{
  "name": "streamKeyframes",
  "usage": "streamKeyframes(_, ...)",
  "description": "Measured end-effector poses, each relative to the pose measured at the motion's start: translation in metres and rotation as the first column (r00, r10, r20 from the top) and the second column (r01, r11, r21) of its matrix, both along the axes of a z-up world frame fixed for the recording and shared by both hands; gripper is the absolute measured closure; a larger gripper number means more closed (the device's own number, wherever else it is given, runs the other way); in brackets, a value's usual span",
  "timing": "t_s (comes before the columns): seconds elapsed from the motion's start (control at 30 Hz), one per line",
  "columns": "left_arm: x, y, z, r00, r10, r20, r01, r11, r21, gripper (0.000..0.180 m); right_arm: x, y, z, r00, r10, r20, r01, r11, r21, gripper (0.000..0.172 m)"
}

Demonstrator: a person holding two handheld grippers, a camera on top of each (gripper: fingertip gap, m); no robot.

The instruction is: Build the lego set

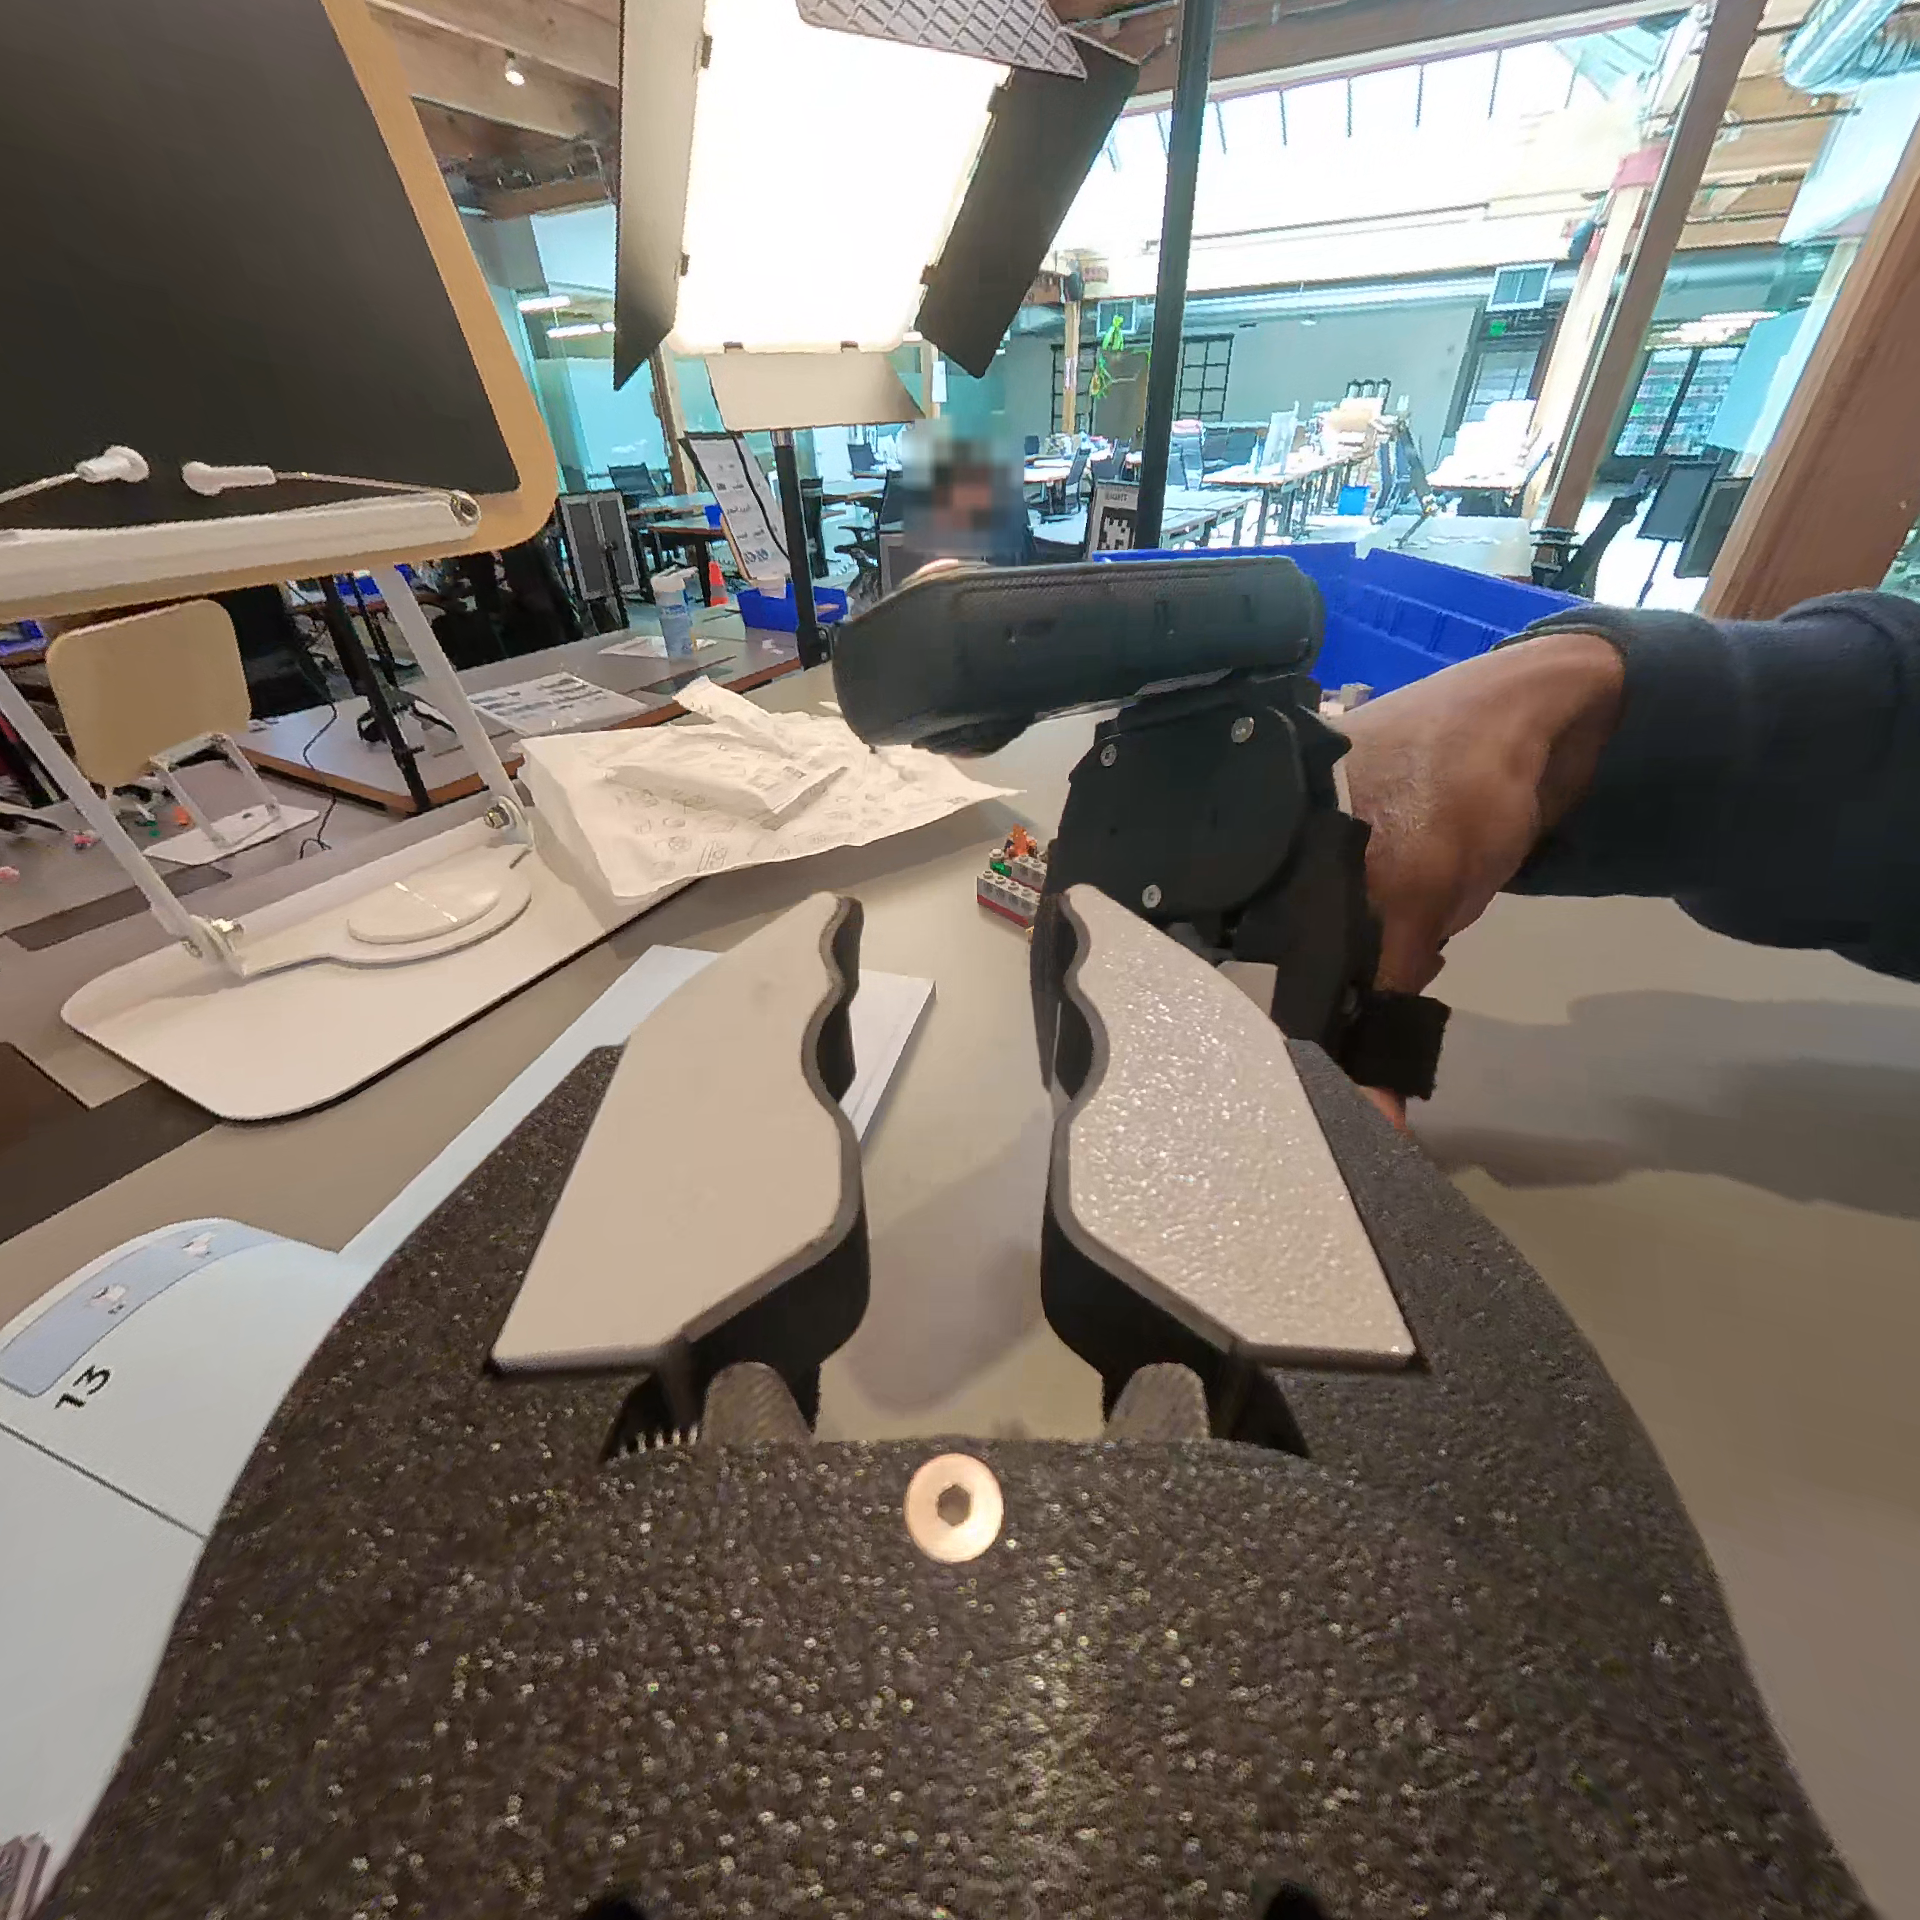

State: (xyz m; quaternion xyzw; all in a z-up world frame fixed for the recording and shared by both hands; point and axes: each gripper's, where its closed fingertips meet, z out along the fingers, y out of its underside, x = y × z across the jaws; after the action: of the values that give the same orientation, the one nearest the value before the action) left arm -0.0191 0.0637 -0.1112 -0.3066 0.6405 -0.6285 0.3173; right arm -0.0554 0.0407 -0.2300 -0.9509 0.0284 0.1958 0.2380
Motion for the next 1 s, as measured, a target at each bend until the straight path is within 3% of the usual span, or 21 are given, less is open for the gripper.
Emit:
streamKeyframes(0.13,0.003,-0.004,0.002,0.998,0.022,0.053,-0.023,1.000,0.010,0.145,0.020,-0.001,0.008,0.994,-0.060,0.094,0.054,0.996,0.071,0.150)
streamKeyframes(0.27,0.009,-0.006,0.007,0.994,0.047,0.103,-0.046,0.999,-0.012,0.145,0.032,0.006,0.039,0.974,-0.123,0.192,0.049,0.936,0.349,0.151)
streamKeyframes(0.33,0.011,-0.012,0.004,0.994,0.035,0.107,-0.034,0.999,-0.008,0.145,0.035,0.005,0.046,0.967,-0.147,0.210,0.046,0.905,0.422,0.153)
streamKeyframes(0.67,0.018,-0.023,0.004,0.994,0.005,0.108,-0.001,1.000,-0.031,0.145,0.027,-0.012,0.028,0.904,-0.050,0.425,-0.123,0.921,0.370,0.150)
streamKeyframes(1.0,0.013,-0.039,0.003,0.991,-0.043,0.129,0.042,0.999,0.011,0.145,0.030,-0.016,0.023,0.868,-0.020,0.497,-0.172,0.925,0.338,0.150)
